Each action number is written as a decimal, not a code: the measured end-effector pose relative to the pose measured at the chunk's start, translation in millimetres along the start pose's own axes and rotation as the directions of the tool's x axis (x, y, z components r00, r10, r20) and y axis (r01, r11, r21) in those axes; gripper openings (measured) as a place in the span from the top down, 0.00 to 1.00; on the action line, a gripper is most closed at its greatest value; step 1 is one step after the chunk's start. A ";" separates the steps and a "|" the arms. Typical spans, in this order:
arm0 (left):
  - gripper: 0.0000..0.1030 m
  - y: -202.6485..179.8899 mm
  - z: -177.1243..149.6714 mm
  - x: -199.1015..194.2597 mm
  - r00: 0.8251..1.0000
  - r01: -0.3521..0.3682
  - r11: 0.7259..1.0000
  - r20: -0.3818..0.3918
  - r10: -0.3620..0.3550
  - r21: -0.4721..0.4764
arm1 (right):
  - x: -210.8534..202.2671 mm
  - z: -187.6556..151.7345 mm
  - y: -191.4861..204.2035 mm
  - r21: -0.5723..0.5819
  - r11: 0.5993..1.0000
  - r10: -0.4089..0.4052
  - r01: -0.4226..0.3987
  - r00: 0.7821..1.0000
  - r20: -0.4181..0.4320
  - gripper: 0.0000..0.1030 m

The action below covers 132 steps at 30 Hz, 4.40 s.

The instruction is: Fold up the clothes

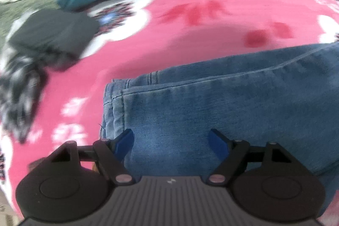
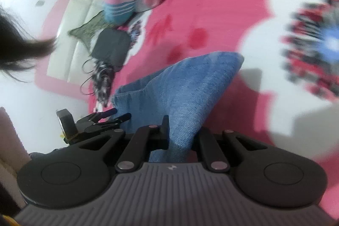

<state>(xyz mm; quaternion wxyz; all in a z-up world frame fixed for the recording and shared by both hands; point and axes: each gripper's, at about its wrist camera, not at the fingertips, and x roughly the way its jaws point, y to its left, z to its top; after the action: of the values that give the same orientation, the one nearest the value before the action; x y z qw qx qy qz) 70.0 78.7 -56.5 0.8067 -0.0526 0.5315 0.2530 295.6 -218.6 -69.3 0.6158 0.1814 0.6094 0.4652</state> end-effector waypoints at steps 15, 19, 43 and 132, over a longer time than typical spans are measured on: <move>0.22 -47.7 -4.5 -1.7 0.996 0.078 0.983 0.039 -0.086 0.165 | -23.8 -45.3 -130.7 0.481 0.861 0.095 -0.165 0.981 0.167 0.41; 0.21 -46.7 -4.9 -1.6 0.994 0.086 0.981 0.049 -0.096 0.176 | -40.7 -52.8 -138.9 0.486 0.839 0.101 -0.244 0.948 0.302 0.40; 0.19 -38.5 -2.2 3.3 0.984 0.152 0.953 0.048 -0.170 0.263 | -76.7 -71.2 -43.8 0.308 0.870 -0.490 0.384 0.733 0.472 0.72; 0.14 -51.3 21.8 7.1 0.989 0.073 0.986 -0.136 -0.052 0.152 | 124.5 -117.5 99.3 -0.254 0.705 -0.627 0.662 0.750 0.212 0.30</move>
<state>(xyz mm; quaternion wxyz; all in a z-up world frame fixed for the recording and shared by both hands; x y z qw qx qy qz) 114.2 44.4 -62.9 0.7789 -0.0225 0.6000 0.1813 130.8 -110.3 -85.8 0.7925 -0.1179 0.5176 0.3002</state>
